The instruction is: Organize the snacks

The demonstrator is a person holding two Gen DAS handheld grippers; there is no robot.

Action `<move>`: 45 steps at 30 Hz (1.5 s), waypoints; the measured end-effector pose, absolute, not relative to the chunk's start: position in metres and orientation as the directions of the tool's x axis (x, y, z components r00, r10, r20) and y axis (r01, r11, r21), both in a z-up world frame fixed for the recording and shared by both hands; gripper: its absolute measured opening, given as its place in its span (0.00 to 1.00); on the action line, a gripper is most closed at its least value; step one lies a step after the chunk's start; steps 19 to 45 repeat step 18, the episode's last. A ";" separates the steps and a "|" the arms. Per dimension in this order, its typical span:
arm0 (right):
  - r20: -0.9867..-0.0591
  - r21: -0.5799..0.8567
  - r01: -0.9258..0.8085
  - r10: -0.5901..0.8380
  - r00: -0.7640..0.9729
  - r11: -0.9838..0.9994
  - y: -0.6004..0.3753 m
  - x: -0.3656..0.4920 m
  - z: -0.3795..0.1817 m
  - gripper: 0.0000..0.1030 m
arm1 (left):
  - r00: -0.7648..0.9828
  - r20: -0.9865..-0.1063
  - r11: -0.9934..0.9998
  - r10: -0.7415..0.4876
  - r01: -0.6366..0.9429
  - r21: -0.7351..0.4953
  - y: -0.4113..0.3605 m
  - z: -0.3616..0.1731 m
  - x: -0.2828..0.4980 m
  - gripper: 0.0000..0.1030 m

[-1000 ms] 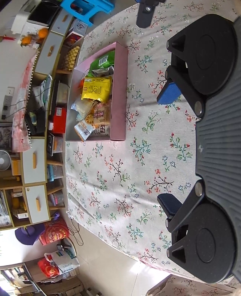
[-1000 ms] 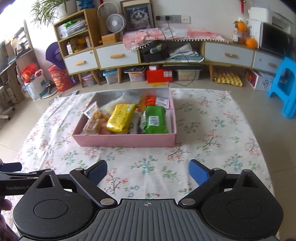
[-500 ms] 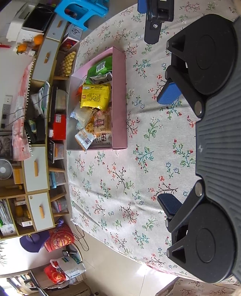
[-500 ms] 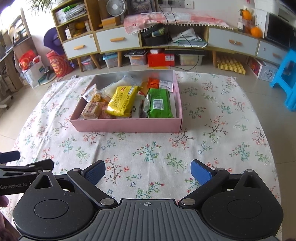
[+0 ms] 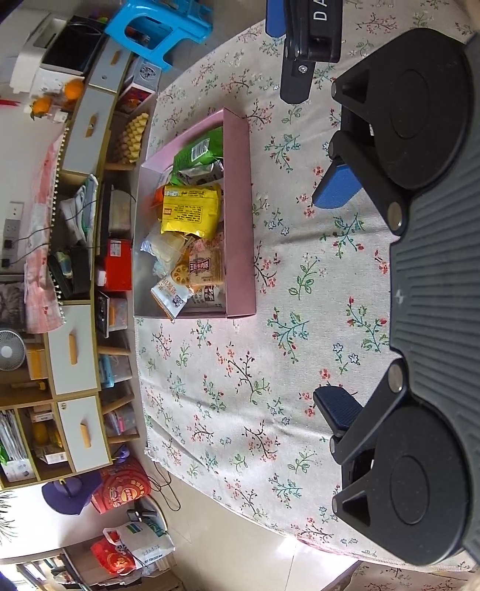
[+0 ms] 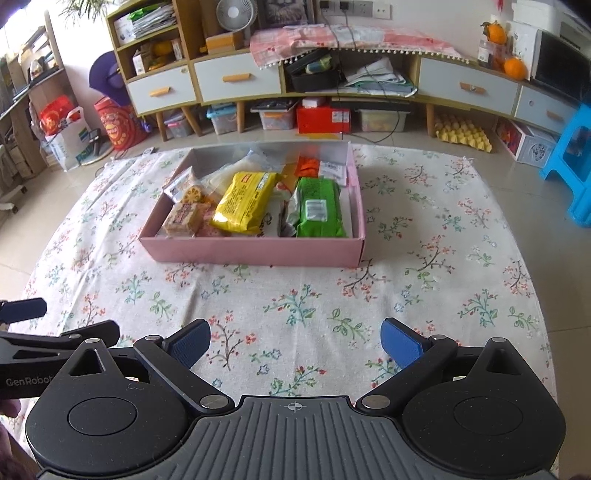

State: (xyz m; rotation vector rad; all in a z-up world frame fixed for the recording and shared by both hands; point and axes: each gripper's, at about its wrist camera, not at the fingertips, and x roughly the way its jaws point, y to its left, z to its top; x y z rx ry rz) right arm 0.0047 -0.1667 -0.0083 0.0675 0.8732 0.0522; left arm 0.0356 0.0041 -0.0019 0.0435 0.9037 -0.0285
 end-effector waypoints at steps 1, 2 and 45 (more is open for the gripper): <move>-0.760 0.076 -0.019 0.070 0.646 0.997 -0.166 0.004 -0.007 0.97 | 0.620 -0.785 0.999 -0.007 0.042 0.025 0.004 -0.002 0.036 1.00; -0.758 0.073 -0.022 0.070 0.649 0.997 -0.166 0.004 -0.006 0.97 | 0.619 -0.785 0.999 -0.008 0.043 0.024 0.003 -0.002 0.036 1.00; -0.764 0.061 -0.051 0.079 0.640 0.997 -0.156 0.007 -0.009 0.97 | 0.625 -0.780 0.999 -0.014 0.047 0.019 0.003 0.001 0.036 0.99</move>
